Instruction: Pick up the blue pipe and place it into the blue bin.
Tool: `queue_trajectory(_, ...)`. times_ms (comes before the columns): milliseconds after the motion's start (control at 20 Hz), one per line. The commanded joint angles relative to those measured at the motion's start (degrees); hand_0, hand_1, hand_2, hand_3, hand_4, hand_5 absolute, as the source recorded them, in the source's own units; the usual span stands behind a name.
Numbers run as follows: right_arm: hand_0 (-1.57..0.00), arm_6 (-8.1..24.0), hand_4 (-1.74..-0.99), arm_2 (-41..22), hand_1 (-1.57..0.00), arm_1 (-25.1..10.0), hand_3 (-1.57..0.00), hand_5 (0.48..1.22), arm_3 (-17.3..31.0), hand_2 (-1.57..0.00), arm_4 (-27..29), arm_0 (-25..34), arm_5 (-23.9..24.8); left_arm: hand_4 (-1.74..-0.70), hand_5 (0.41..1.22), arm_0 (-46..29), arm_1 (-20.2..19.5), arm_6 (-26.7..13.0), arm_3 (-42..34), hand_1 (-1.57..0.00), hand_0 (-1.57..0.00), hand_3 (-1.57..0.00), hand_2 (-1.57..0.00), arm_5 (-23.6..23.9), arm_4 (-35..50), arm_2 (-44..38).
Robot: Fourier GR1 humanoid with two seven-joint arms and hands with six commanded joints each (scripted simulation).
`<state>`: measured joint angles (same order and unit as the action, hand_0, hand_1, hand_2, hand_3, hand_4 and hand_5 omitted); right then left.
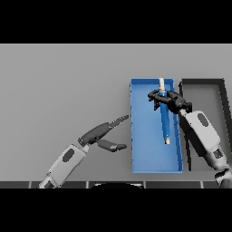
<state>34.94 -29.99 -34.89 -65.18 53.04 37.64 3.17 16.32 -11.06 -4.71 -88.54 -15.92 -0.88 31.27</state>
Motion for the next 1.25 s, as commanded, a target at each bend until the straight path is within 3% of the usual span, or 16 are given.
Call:
queue_trajectory(0, -0.84, 0.0, -1.392, -4.2, -0.75, -1.7, -0.57, 1.176, 1.3, -0.71, 3.8, 1.6, 1.9, -0.89, 0.453, -0.7, -0.6, 0.9, -0.7, 0.00, 0.00, 0.00, 0.00, -0.3, 0.1, 0.1)
queue_trajectory(100, -0.53, 0.0, -1.285, -9.9, -0.48, -3.5, -0.37, 1.141, 1.6, -0.46, 7.2, 3.3, 0.5, -0.89, 0.453, -0.7, -0.5, 0.2, -0.4, 0.00, 0.00, 0.00, 0.00, -0.2, 0.1, 0.0)
queue_trajectory(150, -0.43, 0.0, -1.242, -12.4, -0.38, -4.7, -0.29, 1.081, 1.1, -0.36, 7.9, 4.1, -0.2, -0.89, 0.453, -0.8, -0.5, -0.5, -0.9, 0.00, 0.00, 0.00, 0.00, -0.4, 0.7, -0.1)
queue_trajectory(300, -0.22, -0.1, -1.165, -16.1, -0.19, -5.7, -0.15, 0.924, 0.5, -0.19, 3.0, 5.2, -1.1, -0.89, 0.453, -0.7, -0.6, 0.1, -0.9, 0.00, 0.00, 0.00, 0.00, -0.3, 0.6, -0.1)
queue_trajectory(400, -0.14, -1.8, -1.131, -18.0, -0.12, -5.4, -0.10, 0.857, 2.3, -0.12, -0.7, 6.2, -3.2, -0.90, 0.450, -0.9, -0.3, 0.3, -0.4, 0.00, 0.00, 0.00, 0.00, -0.1, 0.1, 0.2)
queue_trajectory(550, -0.07, -4.2, -1.125, -18.6, -0.06, -5.0, -0.05, 0.764, 3.6, -0.06, -2.8, 6.0, -2.3, -0.91, 0.455, -1.2, -0.6, 0.9, -0.5, 0.00, 0.00, 0.00, 0.00, -0.3, 0.2, 0.1)
queue_trajectory(700, -0.04, -4.3, -1.122, -19.1, -0.03, -4.5, -0.02, 0.705, 4.0, -0.03, -4.0, 6.2, -1.2, -0.91, 0.459, -0.4, -0.2, -0.1, -0.4, 0.00, 0.00, 0.00, 0.00, -0.3, 0.8, -0.3)
queue_trajectory(1200, -0.01, -6.1, -1.129, -18.2, -0.01, -4.7, -0.01, 0.677, 4.0, -0.01, -2.3, 5.7, -4.0, -0.92, 0.468, 1.1, 0.3, -0.4, 1.2, 0.00, 0.00, 0.00, 0.00, -0.9, 1.4, -0.8)
